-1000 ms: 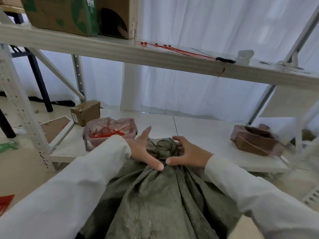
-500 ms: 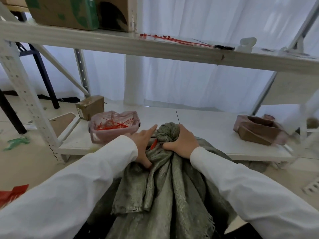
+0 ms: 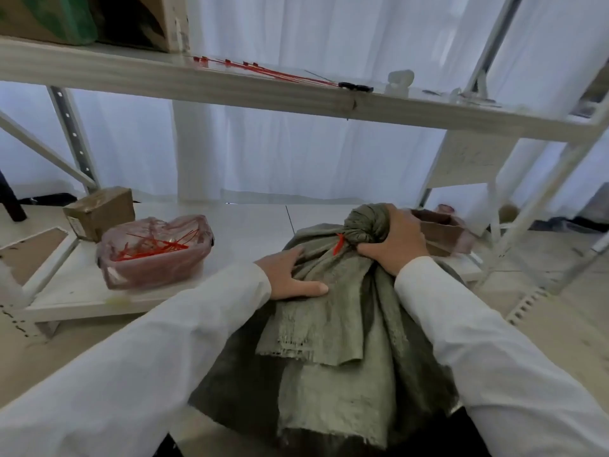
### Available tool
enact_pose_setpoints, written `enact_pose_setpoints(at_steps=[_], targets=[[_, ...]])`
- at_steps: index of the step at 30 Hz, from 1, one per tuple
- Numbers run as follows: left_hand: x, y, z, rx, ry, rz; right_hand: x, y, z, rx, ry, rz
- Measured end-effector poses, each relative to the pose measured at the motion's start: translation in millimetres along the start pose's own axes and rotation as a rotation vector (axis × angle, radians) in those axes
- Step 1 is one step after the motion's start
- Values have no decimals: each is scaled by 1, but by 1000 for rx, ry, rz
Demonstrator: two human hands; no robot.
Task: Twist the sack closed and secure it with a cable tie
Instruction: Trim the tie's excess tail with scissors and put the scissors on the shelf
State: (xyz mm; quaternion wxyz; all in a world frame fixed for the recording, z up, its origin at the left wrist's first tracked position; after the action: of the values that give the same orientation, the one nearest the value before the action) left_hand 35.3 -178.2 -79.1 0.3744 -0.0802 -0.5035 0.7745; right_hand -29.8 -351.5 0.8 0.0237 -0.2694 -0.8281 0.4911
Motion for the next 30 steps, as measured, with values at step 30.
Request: enact_pose_setpoints(at_steps=[30], targets=[[-30, 25, -8, -305, -44, -65, 2, 67, 142, 806, 231, -551]])
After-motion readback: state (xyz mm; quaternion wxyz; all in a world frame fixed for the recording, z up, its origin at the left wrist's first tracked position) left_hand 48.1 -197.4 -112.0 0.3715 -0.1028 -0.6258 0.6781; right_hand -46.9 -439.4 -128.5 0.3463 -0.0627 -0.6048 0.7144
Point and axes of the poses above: each hand's wrist, its own x-axis away from the middle knuckle, its own y-axis out of the palm, z = x × y, the point moved 7 cm from there along -x, towards the middle knuckle
